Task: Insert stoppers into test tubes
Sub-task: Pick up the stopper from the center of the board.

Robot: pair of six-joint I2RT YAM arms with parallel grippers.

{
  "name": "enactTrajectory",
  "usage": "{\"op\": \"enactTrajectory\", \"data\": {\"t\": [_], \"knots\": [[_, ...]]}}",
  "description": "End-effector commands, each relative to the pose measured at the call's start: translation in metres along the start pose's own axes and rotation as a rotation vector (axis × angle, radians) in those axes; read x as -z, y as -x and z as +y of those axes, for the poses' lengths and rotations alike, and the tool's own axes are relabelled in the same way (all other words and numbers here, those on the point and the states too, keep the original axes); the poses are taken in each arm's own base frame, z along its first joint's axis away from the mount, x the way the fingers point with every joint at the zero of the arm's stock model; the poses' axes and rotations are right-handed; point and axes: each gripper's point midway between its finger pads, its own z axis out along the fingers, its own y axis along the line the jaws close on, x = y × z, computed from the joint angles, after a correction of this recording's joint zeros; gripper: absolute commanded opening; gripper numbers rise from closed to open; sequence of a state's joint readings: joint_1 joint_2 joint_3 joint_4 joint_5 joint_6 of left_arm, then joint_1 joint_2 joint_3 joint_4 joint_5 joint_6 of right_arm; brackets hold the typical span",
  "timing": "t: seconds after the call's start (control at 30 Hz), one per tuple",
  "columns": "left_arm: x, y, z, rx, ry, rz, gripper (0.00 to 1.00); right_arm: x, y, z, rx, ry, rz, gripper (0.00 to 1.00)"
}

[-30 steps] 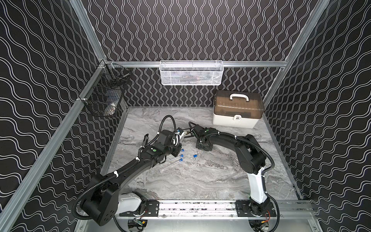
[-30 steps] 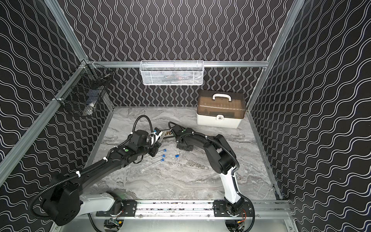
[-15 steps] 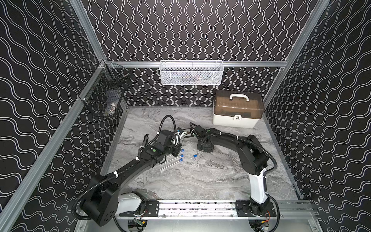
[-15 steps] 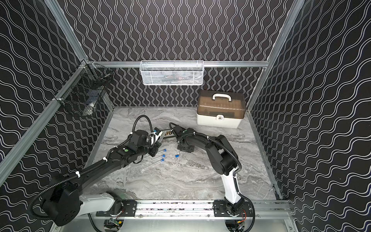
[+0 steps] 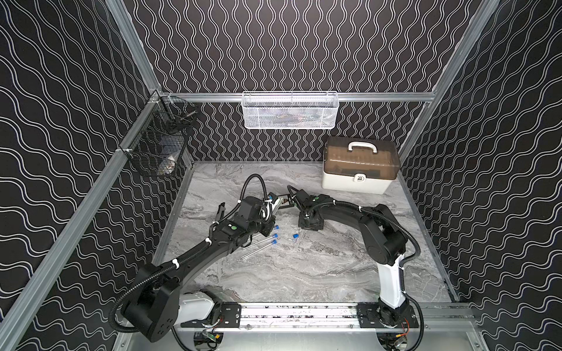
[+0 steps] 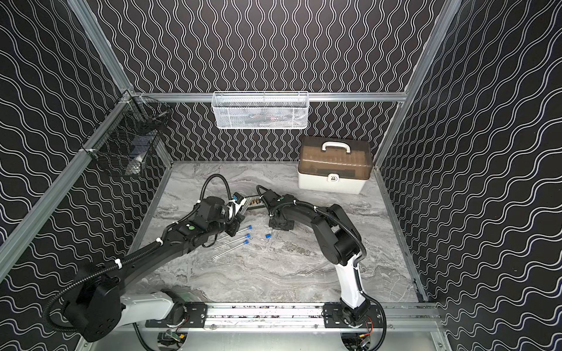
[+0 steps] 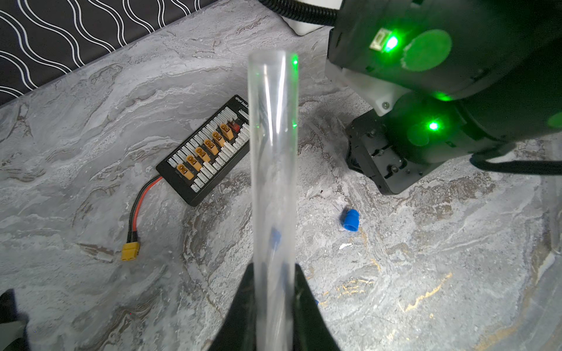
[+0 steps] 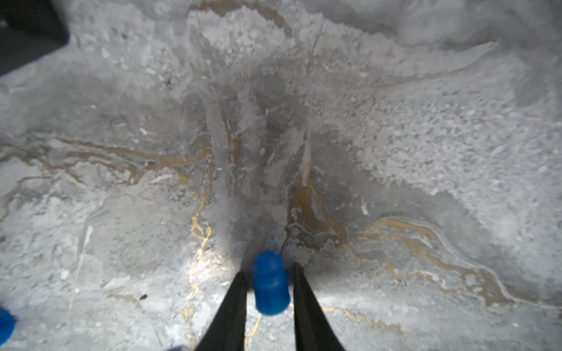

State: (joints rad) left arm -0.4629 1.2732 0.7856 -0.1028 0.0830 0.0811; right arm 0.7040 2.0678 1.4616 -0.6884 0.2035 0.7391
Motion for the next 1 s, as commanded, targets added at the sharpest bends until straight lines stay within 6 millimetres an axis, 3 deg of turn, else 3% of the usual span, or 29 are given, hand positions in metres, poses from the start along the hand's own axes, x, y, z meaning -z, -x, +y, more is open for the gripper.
{"op": "enactTrajectory", "data": {"t": [0.0, 0.4, 0.6, 0.8, 0.97], "knots": [[0.000, 0.005, 0.000, 0.005, -0.004, -0.023, 0.00, -0.004, -0.008, -0.003, 0.024, -0.012, 0.034, 0.25], [0.000, 0.005, 0.001, 0.005, 0.004, -0.022, 0.00, -0.007, -0.009, -0.006, 0.038, 0.006, 0.052, 0.16], [0.000, 0.005, 0.003, -0.011, 0.013, -0.018, 0.00, 0.004, -0.001, -0.010, 0.040, 0.055, 0.029, 0.10], [0.005, 0.011, 0.003, -0.124, 0.020, -0.026, 0.00, 0.056, 0.019, -0.016, 0.096, 0.266, -0.040, 0.08], [0.014, 0.015, -0.003, -0.306, -0.012, -0.042, 0.00, 0.114, 0.016, -0.033, 0.280, 0.438, -0.093, 0.08]]}}
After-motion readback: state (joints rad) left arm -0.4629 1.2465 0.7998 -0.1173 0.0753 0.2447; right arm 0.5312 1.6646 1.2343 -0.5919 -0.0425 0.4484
